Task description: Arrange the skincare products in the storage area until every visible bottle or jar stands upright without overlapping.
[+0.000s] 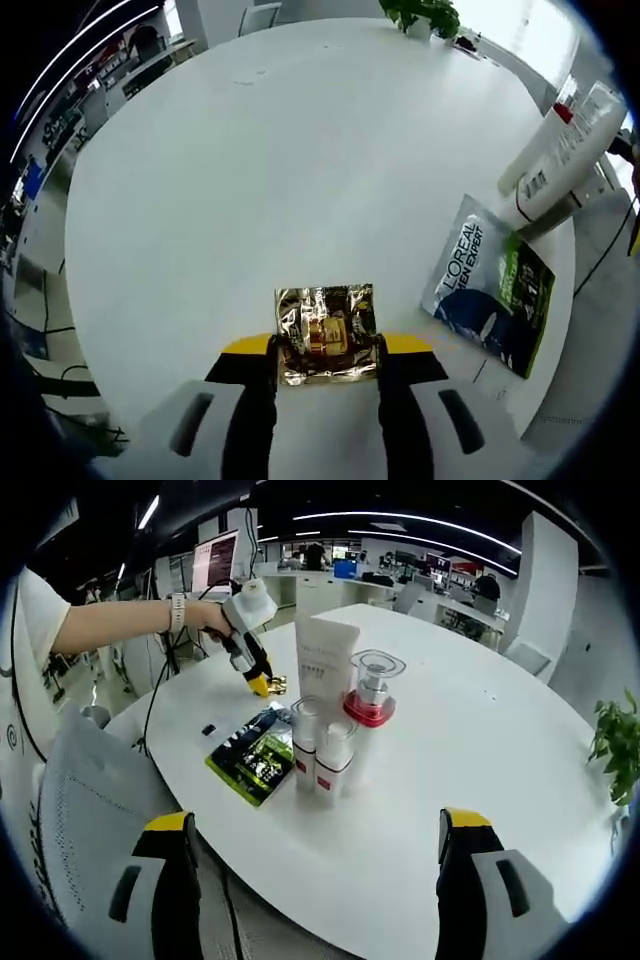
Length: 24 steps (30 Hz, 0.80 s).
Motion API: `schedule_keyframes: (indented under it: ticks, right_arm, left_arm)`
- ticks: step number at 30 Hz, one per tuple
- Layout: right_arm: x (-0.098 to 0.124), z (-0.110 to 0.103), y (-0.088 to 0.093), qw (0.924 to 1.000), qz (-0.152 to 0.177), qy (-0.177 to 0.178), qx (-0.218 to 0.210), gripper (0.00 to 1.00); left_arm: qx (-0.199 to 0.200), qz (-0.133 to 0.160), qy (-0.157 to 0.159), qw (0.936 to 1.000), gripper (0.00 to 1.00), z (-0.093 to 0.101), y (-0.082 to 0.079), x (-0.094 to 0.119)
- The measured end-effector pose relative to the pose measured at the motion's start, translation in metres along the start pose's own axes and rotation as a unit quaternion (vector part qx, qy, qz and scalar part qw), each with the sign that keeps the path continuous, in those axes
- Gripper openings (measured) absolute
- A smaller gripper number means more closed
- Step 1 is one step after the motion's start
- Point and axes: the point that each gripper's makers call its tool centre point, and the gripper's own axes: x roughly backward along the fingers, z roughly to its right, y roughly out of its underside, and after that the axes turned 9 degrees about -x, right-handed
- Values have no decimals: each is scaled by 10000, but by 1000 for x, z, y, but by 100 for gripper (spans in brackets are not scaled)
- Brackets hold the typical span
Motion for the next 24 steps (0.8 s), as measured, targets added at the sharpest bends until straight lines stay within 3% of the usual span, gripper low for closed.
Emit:
schedule_keyframes:
  ticks: [8, 17, 22, 24]
  right_arm:
    - [2, 0, 1, 10000, 8, 10, -11, 100]
    - [3, -1, 2, 10000, 16, 15, -15, 100]
    - [3, -1, 2, 10000, 12, 14, -5, 100]
    - [3, -1, 2, 10000, 15, 16, -8, 100]
  left_arm:
    - [-36, -29, 32, 10000, 35, 2, 2, 1]
    - [17, -60, 317, 9995, 34, 6, 5, 2]
    - [-195, -144, 380, 9990, 34, 14, 8, 3]
    - [-343, -189, 407, 9984, 34, 25, 9, 6]
